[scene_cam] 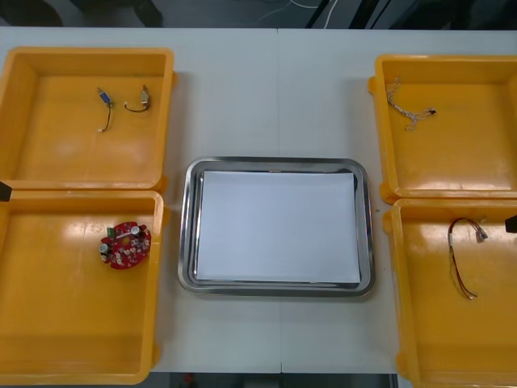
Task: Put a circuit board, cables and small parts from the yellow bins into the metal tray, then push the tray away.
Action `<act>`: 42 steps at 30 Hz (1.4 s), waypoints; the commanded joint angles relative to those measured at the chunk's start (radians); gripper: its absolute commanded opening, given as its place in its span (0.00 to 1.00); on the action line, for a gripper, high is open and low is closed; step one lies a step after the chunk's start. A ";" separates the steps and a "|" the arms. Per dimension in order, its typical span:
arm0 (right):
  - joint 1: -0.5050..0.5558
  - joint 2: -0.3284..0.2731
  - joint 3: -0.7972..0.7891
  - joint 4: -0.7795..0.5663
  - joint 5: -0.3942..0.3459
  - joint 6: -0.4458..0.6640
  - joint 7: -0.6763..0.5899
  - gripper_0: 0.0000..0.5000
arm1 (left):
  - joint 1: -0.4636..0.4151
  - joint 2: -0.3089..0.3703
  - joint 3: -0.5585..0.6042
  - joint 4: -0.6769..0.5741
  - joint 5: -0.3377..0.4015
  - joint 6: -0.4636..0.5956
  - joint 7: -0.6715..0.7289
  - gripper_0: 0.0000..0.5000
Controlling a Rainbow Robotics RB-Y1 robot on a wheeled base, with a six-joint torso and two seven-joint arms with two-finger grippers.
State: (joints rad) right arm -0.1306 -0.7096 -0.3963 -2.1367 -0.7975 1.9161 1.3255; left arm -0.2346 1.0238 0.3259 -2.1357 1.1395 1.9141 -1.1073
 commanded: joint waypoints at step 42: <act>0.016 0.010 0.007 -0.006 -0.008 0.004 -0.042 1.00 | 0.014 0.013 0.028 -0.024 -0.009 0.006 -0.006 1.00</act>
State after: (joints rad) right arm -0.1306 -0.7096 -0.3963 -2.1367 -0.7975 1.9161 1.3255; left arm -0.2346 1.0238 0.3259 -2.1357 1.1395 1.9141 -1.1073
